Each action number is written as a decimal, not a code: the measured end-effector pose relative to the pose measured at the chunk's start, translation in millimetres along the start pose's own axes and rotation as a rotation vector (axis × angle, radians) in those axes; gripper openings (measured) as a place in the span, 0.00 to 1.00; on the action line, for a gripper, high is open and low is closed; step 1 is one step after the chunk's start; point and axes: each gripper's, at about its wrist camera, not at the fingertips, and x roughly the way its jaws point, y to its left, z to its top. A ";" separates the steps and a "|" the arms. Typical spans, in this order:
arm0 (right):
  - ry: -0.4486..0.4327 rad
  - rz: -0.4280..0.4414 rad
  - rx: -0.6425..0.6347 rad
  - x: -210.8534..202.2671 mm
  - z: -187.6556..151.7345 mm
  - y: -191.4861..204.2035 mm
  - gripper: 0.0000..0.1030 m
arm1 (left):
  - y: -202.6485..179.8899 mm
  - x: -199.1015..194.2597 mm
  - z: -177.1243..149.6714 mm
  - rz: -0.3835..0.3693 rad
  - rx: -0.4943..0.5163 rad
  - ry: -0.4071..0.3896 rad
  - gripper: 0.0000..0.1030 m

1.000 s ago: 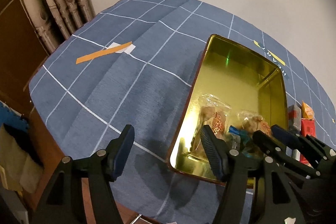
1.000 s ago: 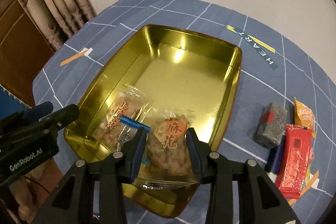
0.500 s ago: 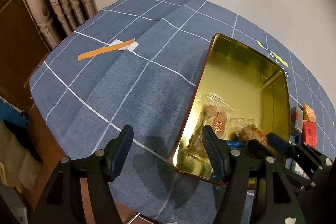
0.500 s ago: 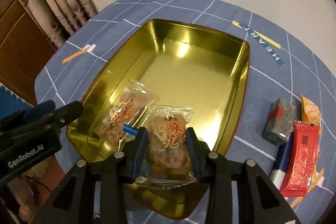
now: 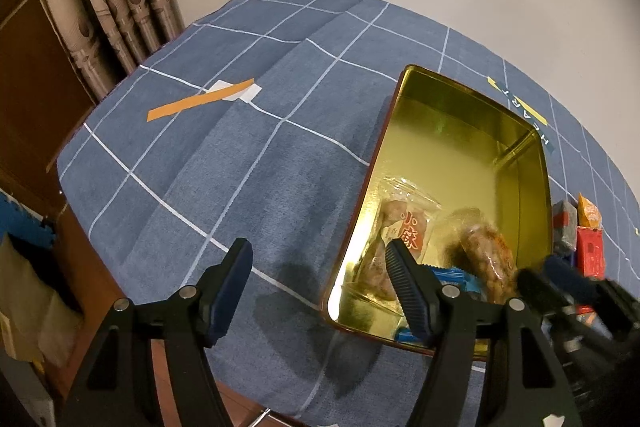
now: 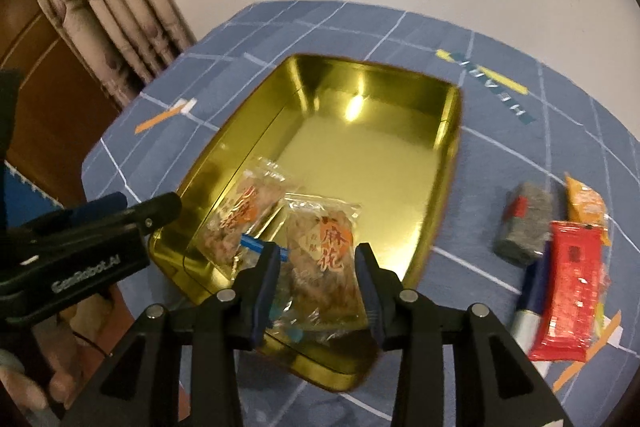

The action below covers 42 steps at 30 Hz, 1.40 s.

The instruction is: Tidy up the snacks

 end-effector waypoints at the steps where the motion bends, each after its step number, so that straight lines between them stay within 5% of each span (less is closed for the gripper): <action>1: -0.011 -0.007 0.006 -5.2 -0.5 -4.7 0.39 | -0.2 0.3 0.0 0.001 0.002 0.000 0.64; 13: -0.073 -0.207 0.195 -63.8 -22.9 -126.5 0.39 | -2.2 0.0 -0.6 0.020 0.010 -0.006 0.65; 21: -0.025 -0.312 0.318 -74.9 -57.4 -198.8 0.39 | -5.3 -1.2 -2.0 0.028 0.027 -0.016 0.65; 31: -0.007 -0.284 0.240 -60.7 -52.2 -172.1 0.39 | -6.9 1.2 -2.9 0.035 0.032 -0.012 0.66; 42: 0.043 -0.348 0.177 -26.5 -30.5 -158.0 0.47 | -9.4 2.8 -3.2 0.023 0.041 -0.002 0.66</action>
